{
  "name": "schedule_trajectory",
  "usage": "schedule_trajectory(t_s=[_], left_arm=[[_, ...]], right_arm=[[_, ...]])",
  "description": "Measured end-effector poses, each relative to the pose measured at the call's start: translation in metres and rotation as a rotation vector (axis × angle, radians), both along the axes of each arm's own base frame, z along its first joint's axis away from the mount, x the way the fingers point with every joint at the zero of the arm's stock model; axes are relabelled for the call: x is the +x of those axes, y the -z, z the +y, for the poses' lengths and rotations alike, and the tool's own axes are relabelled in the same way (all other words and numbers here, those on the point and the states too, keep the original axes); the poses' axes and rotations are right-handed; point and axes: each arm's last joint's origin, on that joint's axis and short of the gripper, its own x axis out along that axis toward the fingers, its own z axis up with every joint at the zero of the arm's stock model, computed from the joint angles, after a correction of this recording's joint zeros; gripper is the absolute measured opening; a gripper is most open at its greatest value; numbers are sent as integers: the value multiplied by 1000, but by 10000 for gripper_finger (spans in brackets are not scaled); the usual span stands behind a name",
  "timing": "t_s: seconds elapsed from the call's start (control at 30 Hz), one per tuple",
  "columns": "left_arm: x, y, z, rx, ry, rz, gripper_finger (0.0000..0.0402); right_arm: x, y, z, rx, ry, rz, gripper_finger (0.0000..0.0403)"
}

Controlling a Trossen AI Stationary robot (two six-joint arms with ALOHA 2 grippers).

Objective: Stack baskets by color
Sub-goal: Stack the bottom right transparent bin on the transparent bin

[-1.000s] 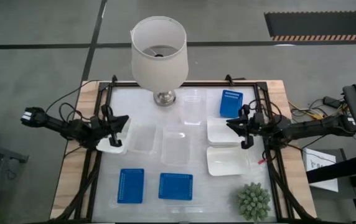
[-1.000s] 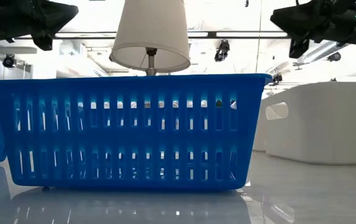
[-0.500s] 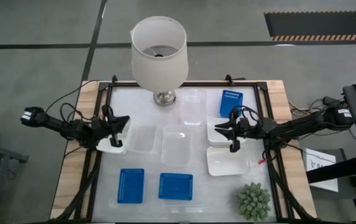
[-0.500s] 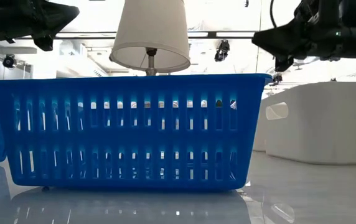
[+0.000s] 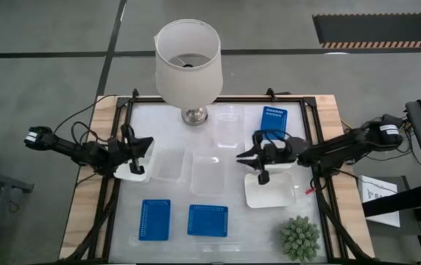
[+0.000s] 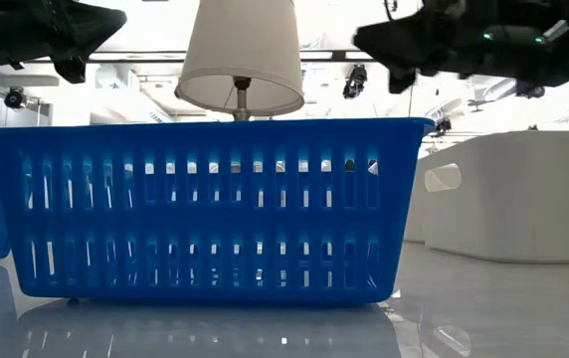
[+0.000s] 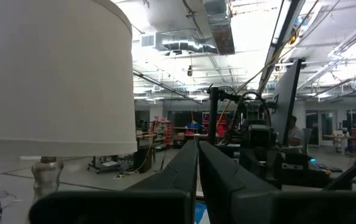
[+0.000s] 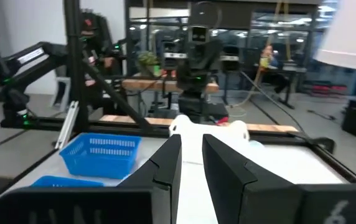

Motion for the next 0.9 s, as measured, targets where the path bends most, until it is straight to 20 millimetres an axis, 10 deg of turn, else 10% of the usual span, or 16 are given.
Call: schedule_trajectory(t_s=[0.37, 0.9], left_arm=[[1, 0, -2, 10, 48, -5, 0], [1, 5, -2, -56, 91, -10, 0]], right_arm=[[43, 0, 7, -59, -78, 197, 59], [54, -13, 41, -140, -191, 427, 59]])
